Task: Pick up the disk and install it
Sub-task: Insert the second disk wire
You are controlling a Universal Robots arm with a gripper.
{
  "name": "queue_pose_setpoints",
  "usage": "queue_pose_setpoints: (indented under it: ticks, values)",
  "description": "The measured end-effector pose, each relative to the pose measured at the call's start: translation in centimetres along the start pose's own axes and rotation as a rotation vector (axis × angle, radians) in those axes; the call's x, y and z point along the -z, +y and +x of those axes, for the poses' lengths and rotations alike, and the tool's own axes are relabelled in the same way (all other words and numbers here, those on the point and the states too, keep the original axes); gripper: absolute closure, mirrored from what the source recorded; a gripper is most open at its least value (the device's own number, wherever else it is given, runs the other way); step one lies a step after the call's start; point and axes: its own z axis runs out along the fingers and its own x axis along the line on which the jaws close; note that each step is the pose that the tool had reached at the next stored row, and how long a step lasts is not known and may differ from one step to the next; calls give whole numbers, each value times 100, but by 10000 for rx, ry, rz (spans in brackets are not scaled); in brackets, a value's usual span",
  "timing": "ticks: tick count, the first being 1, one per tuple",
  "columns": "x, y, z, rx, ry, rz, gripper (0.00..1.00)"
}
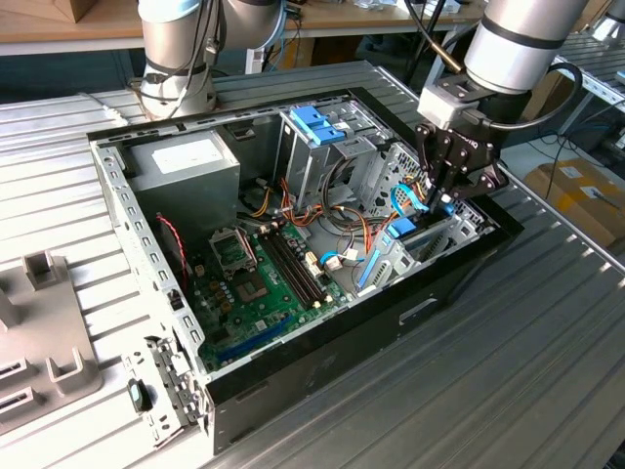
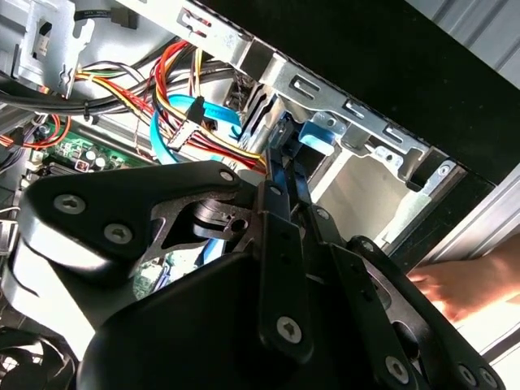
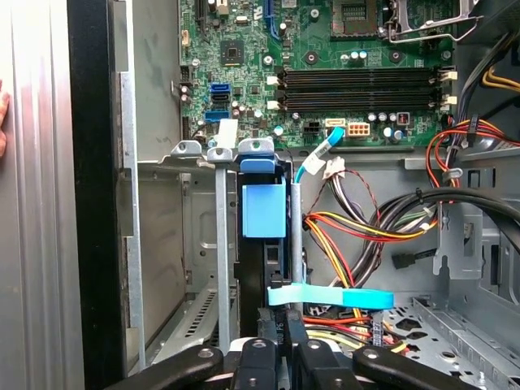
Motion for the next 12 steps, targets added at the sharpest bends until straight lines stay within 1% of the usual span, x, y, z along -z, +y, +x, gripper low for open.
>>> queue_pose_setpoints:
  ticks: [4, 5, 8, 10, 11, 12]
  values:
    - [-9, 0, 0, -1, -14, 0, 83]
    - [-4, 0, 0, 0, -5, 0, 70]
    - [4, 0, 0, 0, 0, 0, 70]
    - [47, -2, 3, -1, -3, 0, 70]
    - [89, -3, 6, 0, -2, 0, 70]
    - [112, -4, 7, 0, -3, 0, 70]
